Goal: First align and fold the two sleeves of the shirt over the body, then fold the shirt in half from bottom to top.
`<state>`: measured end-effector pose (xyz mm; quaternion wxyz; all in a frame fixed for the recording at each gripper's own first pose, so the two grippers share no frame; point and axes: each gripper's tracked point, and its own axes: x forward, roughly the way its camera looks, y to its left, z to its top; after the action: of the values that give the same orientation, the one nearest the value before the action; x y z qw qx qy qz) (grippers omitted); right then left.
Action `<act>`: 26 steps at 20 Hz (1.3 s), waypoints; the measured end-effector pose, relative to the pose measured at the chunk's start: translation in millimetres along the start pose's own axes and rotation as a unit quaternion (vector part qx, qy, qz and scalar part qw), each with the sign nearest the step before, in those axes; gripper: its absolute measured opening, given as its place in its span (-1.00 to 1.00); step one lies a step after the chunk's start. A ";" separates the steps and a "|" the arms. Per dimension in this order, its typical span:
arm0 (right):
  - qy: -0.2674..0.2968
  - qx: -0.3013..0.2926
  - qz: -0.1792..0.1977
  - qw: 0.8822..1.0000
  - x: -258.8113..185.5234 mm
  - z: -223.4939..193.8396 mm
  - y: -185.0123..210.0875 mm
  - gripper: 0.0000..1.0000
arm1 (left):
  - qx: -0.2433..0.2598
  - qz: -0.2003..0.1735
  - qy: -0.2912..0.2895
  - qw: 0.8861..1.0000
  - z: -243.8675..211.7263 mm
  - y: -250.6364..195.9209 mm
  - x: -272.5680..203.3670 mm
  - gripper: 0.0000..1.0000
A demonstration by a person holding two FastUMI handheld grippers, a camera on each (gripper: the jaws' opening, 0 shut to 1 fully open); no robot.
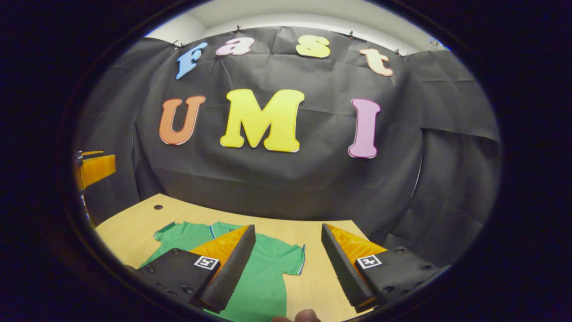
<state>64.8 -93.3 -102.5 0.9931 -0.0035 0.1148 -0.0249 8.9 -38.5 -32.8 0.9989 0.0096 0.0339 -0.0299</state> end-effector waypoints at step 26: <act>0.265 0.091 0.017 0.960 233.0 -197.4 -57.2 0.92 | 0.037 0.049 0.093 0.994 -66.4 -32.3 4.8 0.98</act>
<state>243.5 -162.4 -347.1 0.9234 0.0954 0.3713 -0.0179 7.2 -69.6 -100.0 0.9906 0.0507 0.1252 0.0192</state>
